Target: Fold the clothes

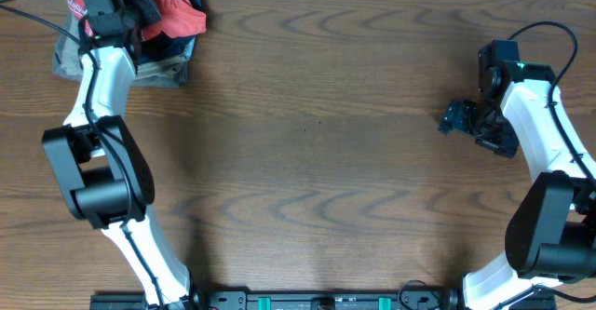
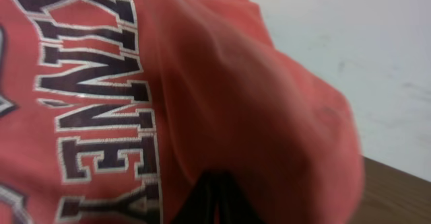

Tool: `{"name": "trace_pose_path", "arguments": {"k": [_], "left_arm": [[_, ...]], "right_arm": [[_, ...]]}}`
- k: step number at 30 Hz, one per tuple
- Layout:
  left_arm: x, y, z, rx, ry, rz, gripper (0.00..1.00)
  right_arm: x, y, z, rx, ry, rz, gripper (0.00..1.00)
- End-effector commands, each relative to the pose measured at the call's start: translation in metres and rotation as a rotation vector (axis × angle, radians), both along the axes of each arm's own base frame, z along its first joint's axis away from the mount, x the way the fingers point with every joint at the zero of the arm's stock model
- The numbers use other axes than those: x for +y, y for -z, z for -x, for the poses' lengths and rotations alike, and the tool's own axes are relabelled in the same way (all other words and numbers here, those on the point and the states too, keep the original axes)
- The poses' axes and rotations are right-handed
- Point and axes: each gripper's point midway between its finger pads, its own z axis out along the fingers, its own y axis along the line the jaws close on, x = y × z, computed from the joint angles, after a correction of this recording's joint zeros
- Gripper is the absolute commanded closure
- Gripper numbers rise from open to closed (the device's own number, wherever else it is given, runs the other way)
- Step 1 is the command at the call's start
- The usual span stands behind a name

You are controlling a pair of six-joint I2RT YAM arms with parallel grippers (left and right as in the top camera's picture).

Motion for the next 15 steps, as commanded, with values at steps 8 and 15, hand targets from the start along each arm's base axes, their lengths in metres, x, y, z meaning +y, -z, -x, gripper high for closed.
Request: {"name": "trace_pose_path", "arguments": {"k": [8,15], "left_arm": [[0.002,-0.009,-0.017,-0.1,0.011,-0.046,0.94],[-0.013,-0.022,-0.025,-0.161,0.039,-0.05,0.94]], "right_arm": [[-0.002,0.0,0.0,0.003,-0.007,0.002,0.01],[-0.002,0.0,0.0,0.003,-0.007,0.002,0.01]]}}
